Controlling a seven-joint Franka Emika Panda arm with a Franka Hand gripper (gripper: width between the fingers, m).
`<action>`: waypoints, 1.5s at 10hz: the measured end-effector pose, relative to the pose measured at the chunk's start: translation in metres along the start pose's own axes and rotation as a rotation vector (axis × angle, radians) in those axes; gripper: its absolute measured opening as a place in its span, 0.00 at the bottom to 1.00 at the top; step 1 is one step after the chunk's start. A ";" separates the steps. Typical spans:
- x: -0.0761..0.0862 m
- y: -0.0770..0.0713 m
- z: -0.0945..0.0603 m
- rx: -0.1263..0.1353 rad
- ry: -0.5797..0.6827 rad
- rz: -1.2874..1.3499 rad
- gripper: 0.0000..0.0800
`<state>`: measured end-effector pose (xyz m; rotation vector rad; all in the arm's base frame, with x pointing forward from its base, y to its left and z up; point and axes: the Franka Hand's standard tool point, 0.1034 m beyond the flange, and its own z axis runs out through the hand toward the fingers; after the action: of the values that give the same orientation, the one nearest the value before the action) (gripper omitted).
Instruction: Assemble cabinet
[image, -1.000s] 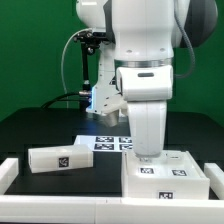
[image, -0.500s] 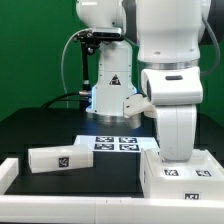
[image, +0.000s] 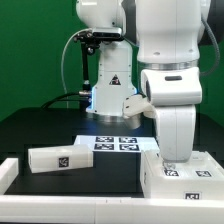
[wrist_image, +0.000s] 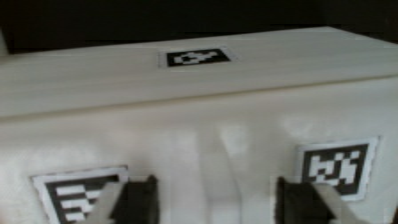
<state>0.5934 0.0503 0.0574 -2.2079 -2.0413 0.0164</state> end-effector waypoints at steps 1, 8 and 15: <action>0.000 0.000 0.000 -0.001 0.000 0.000 0.58; -0.001 -0.012 -0.027 -0.049 -0.012 0.134 1.00; -0.007 -0.026 -0.033 -0.068 0.018 0.421 1.00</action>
Offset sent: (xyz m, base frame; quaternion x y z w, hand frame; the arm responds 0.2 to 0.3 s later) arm -0.0188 -0.0030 0.0468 -0.0467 -0.0274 0.0751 0.9957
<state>0.5708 0.0425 0.0925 -2.6248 -1.5515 -0.0305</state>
